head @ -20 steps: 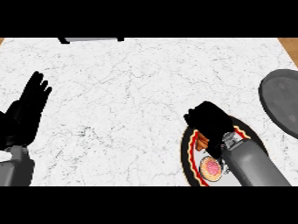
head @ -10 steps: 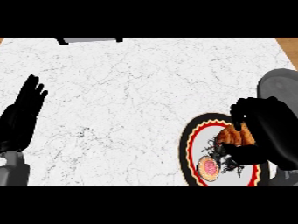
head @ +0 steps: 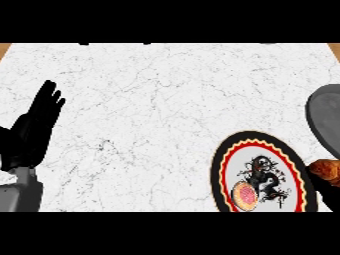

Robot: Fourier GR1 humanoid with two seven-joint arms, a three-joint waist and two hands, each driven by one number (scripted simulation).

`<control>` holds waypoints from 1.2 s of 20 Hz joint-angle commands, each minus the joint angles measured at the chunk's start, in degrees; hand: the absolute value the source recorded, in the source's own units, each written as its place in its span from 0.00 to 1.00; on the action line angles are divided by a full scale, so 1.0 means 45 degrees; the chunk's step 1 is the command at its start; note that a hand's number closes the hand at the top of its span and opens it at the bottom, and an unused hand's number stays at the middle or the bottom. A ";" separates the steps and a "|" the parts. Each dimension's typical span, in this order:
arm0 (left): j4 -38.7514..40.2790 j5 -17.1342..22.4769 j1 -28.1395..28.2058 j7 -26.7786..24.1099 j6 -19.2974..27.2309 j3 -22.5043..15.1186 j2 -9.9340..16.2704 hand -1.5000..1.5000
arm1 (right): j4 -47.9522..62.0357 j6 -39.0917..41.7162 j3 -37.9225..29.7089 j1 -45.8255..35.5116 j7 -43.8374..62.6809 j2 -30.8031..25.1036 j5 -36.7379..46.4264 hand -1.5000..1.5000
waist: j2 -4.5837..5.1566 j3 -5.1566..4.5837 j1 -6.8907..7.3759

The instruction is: Pick the croissant from the plate and place it in the pan

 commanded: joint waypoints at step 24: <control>0.1252 -0.0168 -0.0812 -0.0758 -0.0263 0.0052 -0.0373 0.50 | 1.6838 -0.6988 -0.6211 -0.3792 -0.8892 -0.4575 -0.3080 1.00 | 0.0176 0.0022 0.0498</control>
